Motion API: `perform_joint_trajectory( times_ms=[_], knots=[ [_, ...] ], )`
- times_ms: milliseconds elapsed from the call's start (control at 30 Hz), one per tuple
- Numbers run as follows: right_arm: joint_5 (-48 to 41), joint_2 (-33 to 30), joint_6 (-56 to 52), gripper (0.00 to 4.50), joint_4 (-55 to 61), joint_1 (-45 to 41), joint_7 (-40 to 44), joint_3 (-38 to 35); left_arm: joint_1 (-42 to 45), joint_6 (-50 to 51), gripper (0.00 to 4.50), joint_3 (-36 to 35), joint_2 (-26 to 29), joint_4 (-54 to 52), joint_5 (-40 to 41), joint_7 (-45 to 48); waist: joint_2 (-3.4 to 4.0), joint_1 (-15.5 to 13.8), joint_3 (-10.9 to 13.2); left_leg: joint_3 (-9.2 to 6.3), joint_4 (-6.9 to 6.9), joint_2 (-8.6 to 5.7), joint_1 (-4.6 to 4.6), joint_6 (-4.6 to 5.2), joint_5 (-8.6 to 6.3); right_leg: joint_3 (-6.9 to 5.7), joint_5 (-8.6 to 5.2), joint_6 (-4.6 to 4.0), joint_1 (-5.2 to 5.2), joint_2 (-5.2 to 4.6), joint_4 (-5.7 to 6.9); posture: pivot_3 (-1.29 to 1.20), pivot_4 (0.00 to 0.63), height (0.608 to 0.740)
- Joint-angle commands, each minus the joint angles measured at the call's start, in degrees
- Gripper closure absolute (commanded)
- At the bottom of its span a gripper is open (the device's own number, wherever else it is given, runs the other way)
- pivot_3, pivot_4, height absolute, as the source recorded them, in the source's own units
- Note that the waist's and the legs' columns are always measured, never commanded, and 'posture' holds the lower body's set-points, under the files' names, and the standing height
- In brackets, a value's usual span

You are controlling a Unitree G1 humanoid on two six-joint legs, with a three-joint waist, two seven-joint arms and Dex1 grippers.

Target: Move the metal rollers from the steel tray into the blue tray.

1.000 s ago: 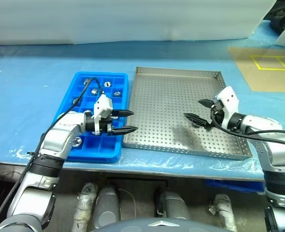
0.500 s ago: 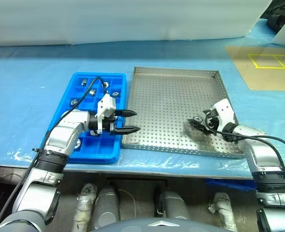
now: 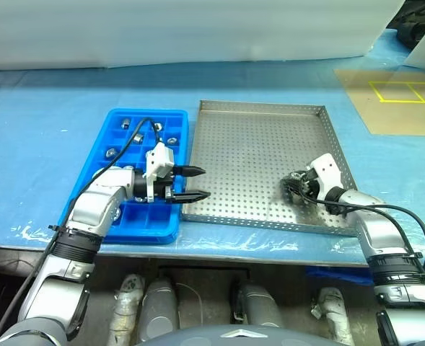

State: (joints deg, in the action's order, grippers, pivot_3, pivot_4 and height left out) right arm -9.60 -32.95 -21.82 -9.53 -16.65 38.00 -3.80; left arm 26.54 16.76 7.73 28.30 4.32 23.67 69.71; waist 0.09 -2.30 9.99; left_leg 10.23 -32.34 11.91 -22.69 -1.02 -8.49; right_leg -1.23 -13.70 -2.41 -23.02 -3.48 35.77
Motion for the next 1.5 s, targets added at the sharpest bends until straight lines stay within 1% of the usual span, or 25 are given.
perform_joint_trajectory(
  times_ms=[33,100,167,267,300,367,467,567,667,733,900,1100,1267,1333,1400,1500],
  knots=[
    [-0.43,0.42,0.17,2.7,1.04,-1.12,-0.63,-0.63,-0.24,-0.05,1.11,-2.54,1.43,-2.38,1.1,-0.29,0.0,-0.01,0.0,0.0,0.01,0.0,0.0,0.0,0.0,0.0,0.0,0.0,0.0,0.0,0.0,-0.15,0.15,0.74],
    [0.87,0.63,0.34,2.7,0.36,-2.03,-2.06,0.04,-0.43,-0.05,1.11,-3.36,2.2,-2.33,1.19,-0.48,0.01,0.06,0.0,-0.01,0.01,0.01,0.0,0.0,0.0,0.0,0.0,0.0,0.0,0.0,-0.01,-0.15,0.15,0.74],
    [0.06,1.04,-0.11,2.7,2.66,-2.47,-0.37,1.22,-0.53,-0.22,1.11,-5.01,3.36,-2.05,1.25,-1.15,0.01,0.07,0.01,-0.01,0.01,0.0,0.01,-0.01,0.0,0.0,0.0,0.0,-0.01,0.0,0.0,-0.13,0.15,0.74],
    [-1.62,2.99,-2.6,2.7,8.87,-6.54,3.38,5.72,-0.52,0.5,1.11,-10.7,7.5,-1.66,1.84,-3.3,0.03,0.51,0.02,-0.03,0.01,0.05,0.01,-0.02,0.01,0.0,0.0,0.0,-0.05,0.04,0.02,-0.13,0.15,0.74],
    [-2.0,3.87,-3.4,2.7,10.08,-7.93,4.12,6.83,-0.86,0.74,1.11,-12.16,8.92,-1.61,2.07,-3.51,0.04,0.77,0.03,-0.05,0.02,0.11,0.0,-0.03,0.02,0.0,0.03,-0.05,-0.1,0.09,0.03,-0.07,0.15,0.74],
    [-3.46,5.9,-5.11,2.7,11.14,-10.58,6.54,8.92,-2.8,0.78,1.11,-14.63,12.36,-1.79,2.11,-2.81,0.04,1.02,0.03,-0.09,0.08,0.15,0.0,-0.08,0.04,-0.02,0.05,-0.1,-0.18,0.14,0.06,-0.03,0.15,0.74],
    [-3.39,7.6,-4.91,2.7,10.25,-14.16,11.05,13.37,-7.1,1.18,1.11,-17.72,16.48,-3.84,2.28,-2.46,0.05,-0.05,0.02,-0.12,0.19,0.17,-0.01,-0.11,0.05,-0.05,0.02,-0.16,-0.2,0.13,-0.02,0.04,0.15,0.74],
    [-5.4,9.63,-5.65,2.7,9.41,-17.74,16.74,16.59,-12.2,2.58,1.11,-20.78,18.78,-8.64,3.53,-3.32,0.04,-1.54,0.03,-0.12,0.2,0.16,-0.2,-0.03,0.0,-0.12,0.01,-0.16,-0.27,0.08,-0.12,0.13,0.15,0.74],
    [-7.53,12.27,-6.6,2.7,8.62,-21.23,22.87,19.94,-18.1,5.27,1.11,-25.09,19.33,-14.89,5.46,-6.28,0.01,-3.14,0.05,-0.13,0.16,0.27,-0.51,-0.02,-0.01,-0.23,0.01,-0.16,-0.5,0.06,-0.09,0.19,0.15,0.74],
    [-7.73,13.82,-5.99,2.7,7.9,-22.85,25.82,22.14,-22.19,7.08,1.11,-27.6,19.05,-19.3,6.76,-8.2,0.0,-3.94,0.05,-0.13,0.16,0.42,-0.52,-0.05,0.01,-0.28,0.01,-0.17,-0.52,0.07,-0.06,0.24,0.15,0.74],
    [-7.08,17.68,-3.59,2.7,3.6,-26.54,30.68,25.72,-31.18,10.77,1.11,-32.41,17.75,-29.02,9.58,-12.9,-0.01,-5.91,0.06,-0.24,0.16,0.45,-0.48,-0.11,0.04,-0.28,0.0,-0.18,-0.5,0.05,-0.02,0.34,0.15,0.74],
    [-4.85,20.89,0.28,2.7,-3.95,-28.04,33.65,28.22,-36.72,12.98,1.11,-35.01,16.61,-35.06,11.74,-16.9,0.0,-7.93,0.06,-0.4,0.18,0.53,-0.44,-0.19,0.08,-0.25,0.0,-0.17,-0.5,0.06,0.01,0.4,0.15,0.74],
    [-1.34,22.73,4.8,2.7,-11.04,-27.8,33.54,29.33,-37.88,13.64,1.11,-35.01,16.19,-36.88,12.84,-19.03,0.0,-8.41,0.06,-0.41,0.21,0.54,-0.56,-0.2,0.08,-0.25,0.0,-0.17,-0.62,0.07,-0.01,0.41,0.15,0.74],
    [-1.7,22.84,4.47,1.97,-11.42,-27.56,34.46,28.92,-37.92,13.63,1.11,-34.91,16.32,-36.85,13.04,-19.29,0.0,-8.53,0.06,-0.41,0.21,0.54,-0.59,-0.21,0.08,-0.24,0.0,-0.17,-0.66,0.08,0.0,0.41,0.15,0.74],
    [-2.23,22.56,3.6,1.4,-10.98,-27.21,35.39,28.6,-37.59,13.56,1.11,-34.63,16.52,-36.46,13.15,-19.46,-0.01,-8.62,0.06,-0.41,0.21,0.55,-0.58,-0.21,0.09,-0.24,0.0,-0.17,-0.66,0.09,0.0,0.4,0.15,0.74],
    [-1.98,21.75,2.11,0.39,-9.36,-26.46,35.28,28.53,-36.19,13.4,1.11,-33.8,17.0,-35.34,13.21,-19.32,-0.01,-8.71,0.06,-0.41,0.21,0.58,-0.56,-0.24,0.1,-0.24,0.0,-0.17,-0.66,0.12,0.01,0.4,0.15,0.74]
  ],
)
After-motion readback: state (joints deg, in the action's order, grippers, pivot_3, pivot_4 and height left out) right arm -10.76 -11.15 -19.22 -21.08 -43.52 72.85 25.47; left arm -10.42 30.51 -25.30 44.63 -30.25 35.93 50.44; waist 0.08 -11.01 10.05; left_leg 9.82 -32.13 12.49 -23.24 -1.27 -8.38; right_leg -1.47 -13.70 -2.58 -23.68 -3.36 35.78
